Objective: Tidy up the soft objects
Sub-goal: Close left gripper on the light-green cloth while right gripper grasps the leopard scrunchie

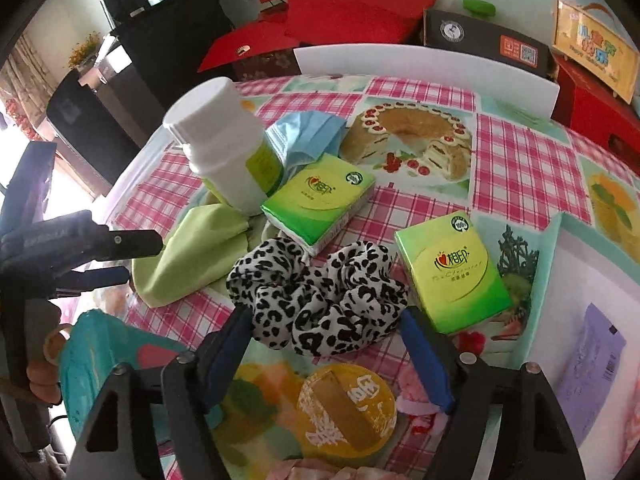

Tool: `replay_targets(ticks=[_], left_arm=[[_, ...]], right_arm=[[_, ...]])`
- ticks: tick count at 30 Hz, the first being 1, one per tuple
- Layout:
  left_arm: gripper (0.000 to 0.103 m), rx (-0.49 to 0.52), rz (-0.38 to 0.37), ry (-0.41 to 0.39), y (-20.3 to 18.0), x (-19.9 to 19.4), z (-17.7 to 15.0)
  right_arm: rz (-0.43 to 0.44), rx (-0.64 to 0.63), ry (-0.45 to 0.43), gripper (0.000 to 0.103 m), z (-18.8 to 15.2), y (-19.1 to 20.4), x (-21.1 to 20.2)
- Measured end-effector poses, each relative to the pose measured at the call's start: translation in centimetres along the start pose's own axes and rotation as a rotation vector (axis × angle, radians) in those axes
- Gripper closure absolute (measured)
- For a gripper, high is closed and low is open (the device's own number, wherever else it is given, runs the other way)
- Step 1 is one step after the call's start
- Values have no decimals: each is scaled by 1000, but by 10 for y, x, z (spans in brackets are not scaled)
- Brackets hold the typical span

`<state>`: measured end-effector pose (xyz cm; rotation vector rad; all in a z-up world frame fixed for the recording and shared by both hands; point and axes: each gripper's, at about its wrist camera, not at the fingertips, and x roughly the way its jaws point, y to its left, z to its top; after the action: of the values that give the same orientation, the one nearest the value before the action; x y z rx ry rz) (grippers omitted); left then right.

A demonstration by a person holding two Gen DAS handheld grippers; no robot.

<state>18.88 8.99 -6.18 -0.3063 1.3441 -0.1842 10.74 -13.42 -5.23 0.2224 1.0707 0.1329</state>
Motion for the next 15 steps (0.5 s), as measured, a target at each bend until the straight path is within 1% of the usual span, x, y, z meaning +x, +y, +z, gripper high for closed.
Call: replay_targets(ticks=[1, 2, 4, 5, 7, 9, 11, 13, 14, 15], left_arm=[[16, 8, 0, 1, -2, 1, 0], [19, 15, 2, 2, -6, 2, 1], [31, 34, 7, 3, -13, 5, 2], [34, 49, 7, 4, -16, 6, 1], [50, 65, 0, 9, -23, 12, 7], [58, 79, -4, 10, -30, 18, 8], [64, 93, 16, 4, -36, 22, 8], [79, 99, 20, 2, -40, 25, 9], [82, 98, 17, 5, -40, 27, 10], [88, 97, 14, 7, -41, 29, 11]], right_arm=[[0, 2, 1, 29, 0, 0, 0], [1, 6, 2, 30, 0, -1, 1], [3, 17, 3, 34, 0, -3, 2], [3, 20, 2, 35, 0, -3, 3], [8, 30, 4, 40, -1, -5, 3], [15, 37, 5, 41, -1, -6, 4], [16, 41, 4, 43, -1, -7, 3], [22, 51, 3, 45, -1, -8, 3], [24, 55, 2, 45, -2, -8, 2], [23, 57, 1, 47, -2, -8, 2]])
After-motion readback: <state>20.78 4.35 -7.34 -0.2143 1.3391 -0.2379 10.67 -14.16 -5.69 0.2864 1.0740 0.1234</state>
